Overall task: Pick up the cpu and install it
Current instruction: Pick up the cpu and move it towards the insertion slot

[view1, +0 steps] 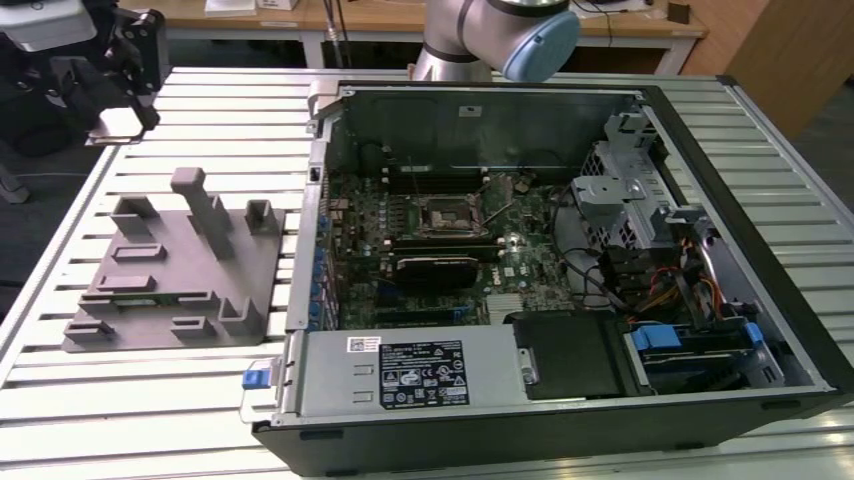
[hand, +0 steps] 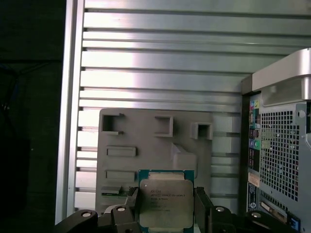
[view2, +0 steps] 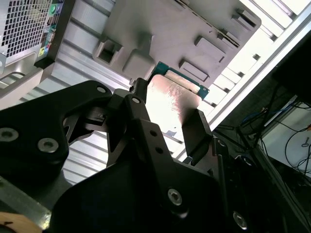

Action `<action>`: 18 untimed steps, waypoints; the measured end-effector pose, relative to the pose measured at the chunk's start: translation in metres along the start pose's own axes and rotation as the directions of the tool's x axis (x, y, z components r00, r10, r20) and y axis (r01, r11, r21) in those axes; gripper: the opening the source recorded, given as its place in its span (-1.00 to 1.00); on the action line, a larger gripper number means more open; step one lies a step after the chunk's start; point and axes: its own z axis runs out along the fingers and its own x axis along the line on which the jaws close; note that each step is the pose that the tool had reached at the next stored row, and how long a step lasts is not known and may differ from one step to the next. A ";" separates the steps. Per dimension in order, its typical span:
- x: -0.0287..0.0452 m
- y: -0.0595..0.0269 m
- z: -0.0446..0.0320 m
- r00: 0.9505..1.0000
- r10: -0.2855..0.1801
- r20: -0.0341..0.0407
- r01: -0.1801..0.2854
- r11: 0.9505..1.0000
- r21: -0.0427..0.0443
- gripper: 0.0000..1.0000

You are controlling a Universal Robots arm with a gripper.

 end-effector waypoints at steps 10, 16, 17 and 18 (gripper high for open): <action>-0.0094 -0.0002 -0.0001 1.000 0.000 0.000 0.000 1.000 0.000 0.07; -0.0146 -0.0003 -0.0002 1.000 0.000 0.000 0.000 1.000 0.000 0.07; -0.0156 -0.0003 -0.0002 1.000 0.000 0.000 0.000 1.000 0.000 0.07; -0.0167 -0.0004 -0.0002 1.000 0.000 0.000 0.000 1.000 0.000 0.07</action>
